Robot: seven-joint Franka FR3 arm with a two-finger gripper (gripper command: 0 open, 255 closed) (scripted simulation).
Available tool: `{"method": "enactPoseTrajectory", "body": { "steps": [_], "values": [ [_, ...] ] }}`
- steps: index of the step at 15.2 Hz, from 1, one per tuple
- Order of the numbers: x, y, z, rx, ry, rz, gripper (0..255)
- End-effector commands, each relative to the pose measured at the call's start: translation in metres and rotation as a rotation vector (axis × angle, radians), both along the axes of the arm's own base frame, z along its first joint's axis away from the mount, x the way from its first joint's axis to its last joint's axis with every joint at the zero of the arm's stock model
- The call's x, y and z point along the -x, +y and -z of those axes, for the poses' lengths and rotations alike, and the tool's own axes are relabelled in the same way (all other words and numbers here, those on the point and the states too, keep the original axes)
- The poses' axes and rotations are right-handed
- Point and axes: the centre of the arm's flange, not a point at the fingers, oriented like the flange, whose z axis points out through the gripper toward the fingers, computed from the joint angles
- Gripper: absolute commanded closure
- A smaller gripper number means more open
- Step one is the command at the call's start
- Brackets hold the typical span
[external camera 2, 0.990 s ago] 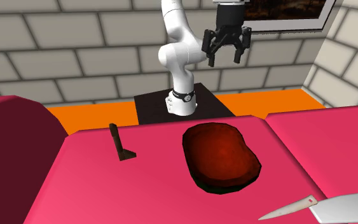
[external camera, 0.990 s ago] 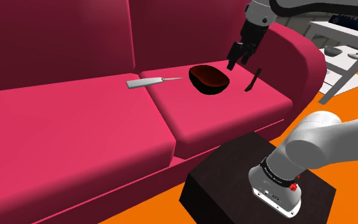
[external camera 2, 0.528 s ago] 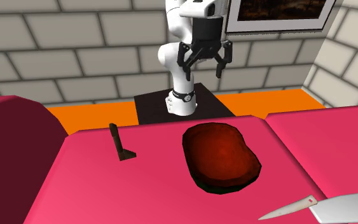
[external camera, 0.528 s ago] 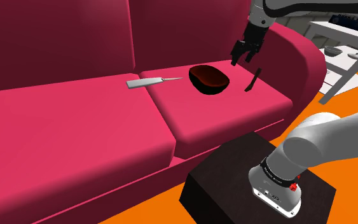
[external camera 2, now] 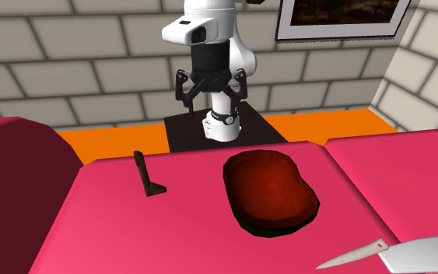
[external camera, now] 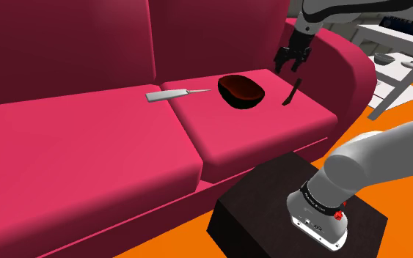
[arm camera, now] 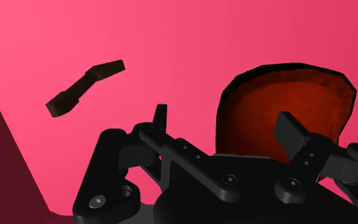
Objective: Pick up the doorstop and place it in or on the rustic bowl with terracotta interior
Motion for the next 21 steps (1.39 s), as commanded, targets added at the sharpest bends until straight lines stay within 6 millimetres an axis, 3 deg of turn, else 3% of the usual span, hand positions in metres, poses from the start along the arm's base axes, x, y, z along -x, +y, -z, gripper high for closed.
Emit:
{"method": "enactPoseTrajectory", "body": {
  "steps": [1, 13, 21],
  "values": [
    [-0.002, -0.024, 0.008, -0.003, 0.003, 0.043, 0],
    [0.013, -0.178, 0.050, -0.028, 0.017, 0.297, 0],
    [0.013, -0.183, 0.088, -0.029, 0.017, 0.306, 0]
  ]
}}
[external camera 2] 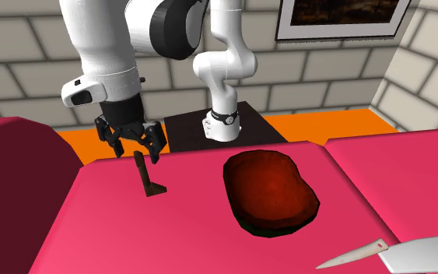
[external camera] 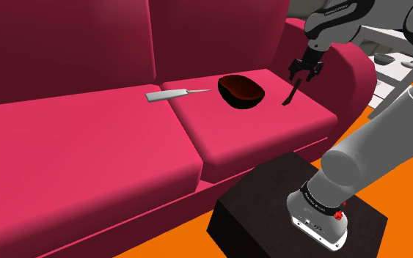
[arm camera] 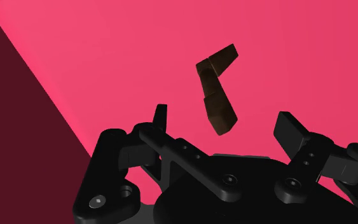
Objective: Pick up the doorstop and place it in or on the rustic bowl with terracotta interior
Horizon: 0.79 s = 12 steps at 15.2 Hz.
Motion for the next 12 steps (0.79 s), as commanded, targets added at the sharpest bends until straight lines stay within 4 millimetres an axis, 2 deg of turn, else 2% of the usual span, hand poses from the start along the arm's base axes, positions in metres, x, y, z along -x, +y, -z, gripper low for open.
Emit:
{"method": "enactPoseTrajectory", "body": {
  "steps": [1, 8, 9, 12],
  "values": [
    [-0.0001, 0.0006, 0.0083, 0.000, 0.000, 0.000, 0],
    [-0.0001, 0.0006, 0.0083, 0.000, 0.000, 0.000, 0],
    [-0.0001, 0.0006, 0.0083, 0.000, 0.000, 0.000, 255],
    [-0.0001, 0.0006, 0.0083, 0.000, 0.000, 0.000, 255]
  ]
}}
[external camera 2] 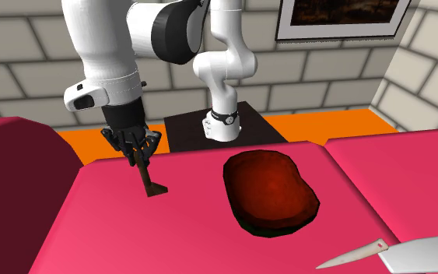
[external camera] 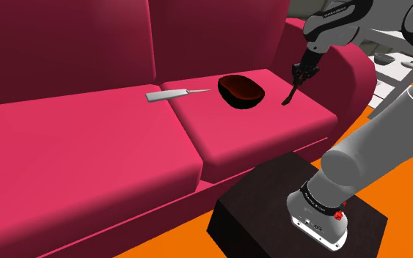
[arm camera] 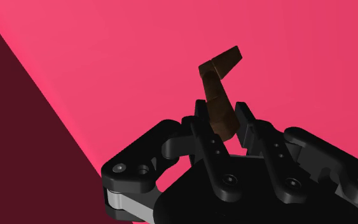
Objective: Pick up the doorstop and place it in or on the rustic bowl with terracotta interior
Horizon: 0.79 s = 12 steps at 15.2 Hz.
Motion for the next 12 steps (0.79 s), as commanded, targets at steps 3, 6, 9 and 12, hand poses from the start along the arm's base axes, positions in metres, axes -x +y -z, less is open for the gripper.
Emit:
{"method": "enactPoseTrajectory", "body": {
  "steps": [3, 6, 9, 12],
  "values": [
    [0.000, 0.000, 0.000, 0.000, 0.000, 0.000, 255],
    [0.000, 0.000, 0.000, 0.000, 0.000, 0.000, 255],
    [0.000, 0.000, -0.016, 0.000, 0.000, 0.000, 255],
    [0.000, 0.000, -0.031, 0.000, 0.000, 0.000, 255]
  ]
}}
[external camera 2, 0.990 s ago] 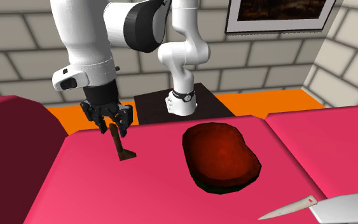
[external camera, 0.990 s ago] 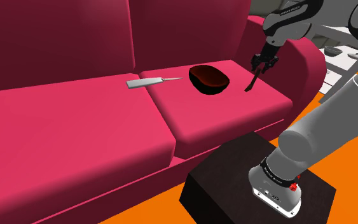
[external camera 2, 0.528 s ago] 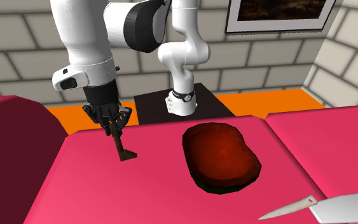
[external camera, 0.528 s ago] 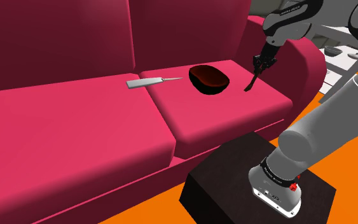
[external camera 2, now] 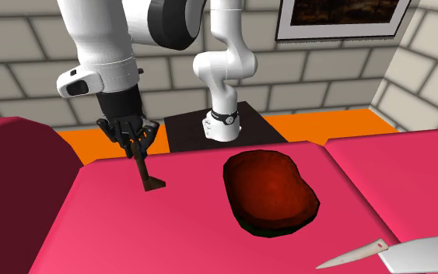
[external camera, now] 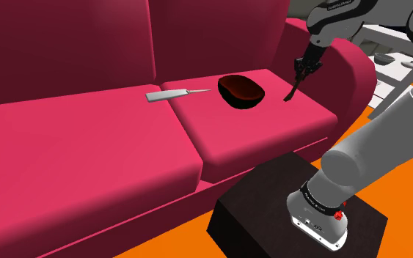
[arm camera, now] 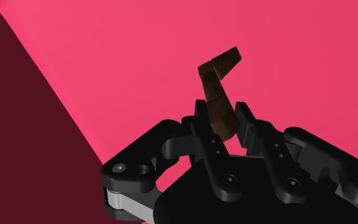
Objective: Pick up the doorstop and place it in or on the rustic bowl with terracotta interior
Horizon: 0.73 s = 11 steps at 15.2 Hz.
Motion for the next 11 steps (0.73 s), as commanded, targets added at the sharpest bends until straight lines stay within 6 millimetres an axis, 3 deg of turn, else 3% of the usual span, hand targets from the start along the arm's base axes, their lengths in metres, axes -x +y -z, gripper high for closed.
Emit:
{"method": "enactPoseTrajectory", "body": {
  "steps": [1, 11],
  "values": [
    [0.001, 0.000, -0.011, 0.000, 0.000, 0.000, 255],
    [0.001, 0.000, -0.064, 0.000, 0.000, 0.000, 255]
  ]
}}
